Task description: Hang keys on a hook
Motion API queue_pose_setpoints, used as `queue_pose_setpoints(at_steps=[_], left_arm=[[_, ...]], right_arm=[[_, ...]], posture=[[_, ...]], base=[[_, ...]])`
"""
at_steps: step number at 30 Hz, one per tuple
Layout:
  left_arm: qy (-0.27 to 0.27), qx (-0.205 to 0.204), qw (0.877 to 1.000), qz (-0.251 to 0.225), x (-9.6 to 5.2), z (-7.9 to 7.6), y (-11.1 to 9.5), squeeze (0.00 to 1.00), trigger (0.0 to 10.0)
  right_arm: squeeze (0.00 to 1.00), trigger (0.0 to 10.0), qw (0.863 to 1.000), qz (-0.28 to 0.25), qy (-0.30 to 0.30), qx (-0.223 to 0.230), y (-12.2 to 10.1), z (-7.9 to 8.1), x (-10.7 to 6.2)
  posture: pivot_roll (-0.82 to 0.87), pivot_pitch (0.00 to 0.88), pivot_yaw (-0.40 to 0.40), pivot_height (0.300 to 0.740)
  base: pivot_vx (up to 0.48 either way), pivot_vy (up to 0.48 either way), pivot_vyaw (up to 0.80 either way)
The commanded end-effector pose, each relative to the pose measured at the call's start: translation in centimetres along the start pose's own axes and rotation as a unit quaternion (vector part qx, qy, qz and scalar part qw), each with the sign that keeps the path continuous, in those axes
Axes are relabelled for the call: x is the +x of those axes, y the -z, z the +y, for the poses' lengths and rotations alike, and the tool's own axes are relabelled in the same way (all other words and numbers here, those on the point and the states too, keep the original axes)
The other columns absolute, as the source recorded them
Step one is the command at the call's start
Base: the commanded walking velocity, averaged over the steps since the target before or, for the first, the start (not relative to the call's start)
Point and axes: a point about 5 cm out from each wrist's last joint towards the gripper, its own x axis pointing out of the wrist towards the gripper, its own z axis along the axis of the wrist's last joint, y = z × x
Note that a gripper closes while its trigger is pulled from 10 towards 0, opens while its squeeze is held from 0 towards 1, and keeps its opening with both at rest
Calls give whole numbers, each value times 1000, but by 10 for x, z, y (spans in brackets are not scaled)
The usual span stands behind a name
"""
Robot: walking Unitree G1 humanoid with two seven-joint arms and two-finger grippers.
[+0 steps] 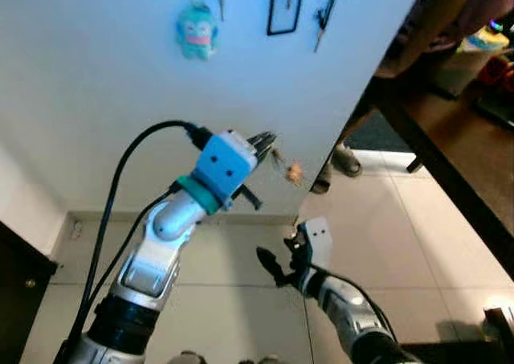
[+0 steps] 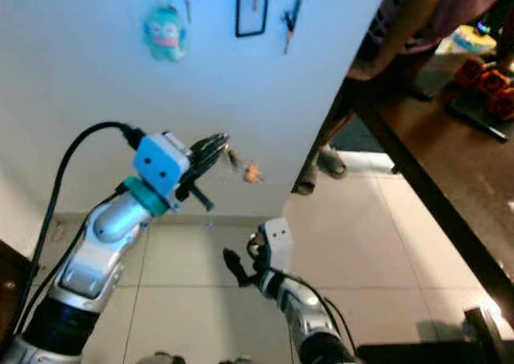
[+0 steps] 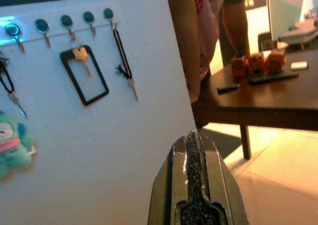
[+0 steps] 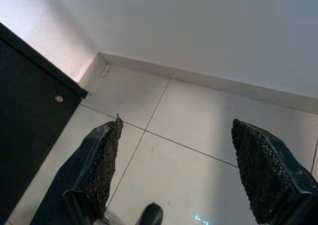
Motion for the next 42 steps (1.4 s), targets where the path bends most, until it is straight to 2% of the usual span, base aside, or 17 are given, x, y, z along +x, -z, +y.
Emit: queue_pose_setpoints(at_steps=[1,12,16,22,24,26,27,29,30,34,38,42], left_arm=[[-5,-10,1000,-11,-3,2,-3,0,10000],[-13,-4,998,-61,9,15,-23,0,10000],[-2,-3,995,-100,18,19,-42,0,10000],[16,-16,990,-137,20,21,-58,0,10000],[27,-27,988,-151,19,21,-63,0,10000],[66,-82,974,-199,11,22,-78,0,10000],[66,-82,974,-199,11,22,-78,0,10000],[103,-127,959,-232,2,27,-88,0,10000],[115,-132,955,-238,-1,29,-90,0,10000],[122,-132,954,-239,-4,31,-90,0,10000],[116,-135,961,-213,-6,37,-77,0,10000],[134,-139,960,-203,-8,32,-74,0,10000]], right_arm=[[0,10000,1000,7,-6,1,4,2,-1],[0,10000,1000,2,-11,-3,0,4,2],[0,10000,1000,-1,-14,-4,-1,5,3],[0,10000,1000,-5,-17,-2,-2,5,3],[0,10000,1000,-6,-17,-1,-2,5,3],[0,10000,1000,-7,-17,-1,-2,4,2],[0,10000,1000,-7,-17,-1,-2,4,2],[0,10000,1000,-5,-16,-1,-2,3,1],[0,10000,1000,-4,-15,-1,-1,2,1],[0,10000,1000,-4,-15,-1,-1,2,1],[0,10000,1000,-3,-12,0,-1,1,1],[0,10000,1000,-4,-8,0,-2,0,0]], posture=[[115,59,-16,740],[115,60,-18,740],[110,64,-18,740],[105,66,-14,740],[103,69,-14,740],[105,71,-13,740],[105,71,-13,740],[106,71,-14,740],[106,71,-15,740],[106,71,-15,740],[105,72,-12,740],[101,74,-9,740]], base=[[480,0,0],[480,0,0],[480,0,0],[480,0,0],[480,0,0],[480,0,0],[480,0,0],[456,0,0],[428,0,0],[416,0,0],[404,0,0],[387,0,0]])
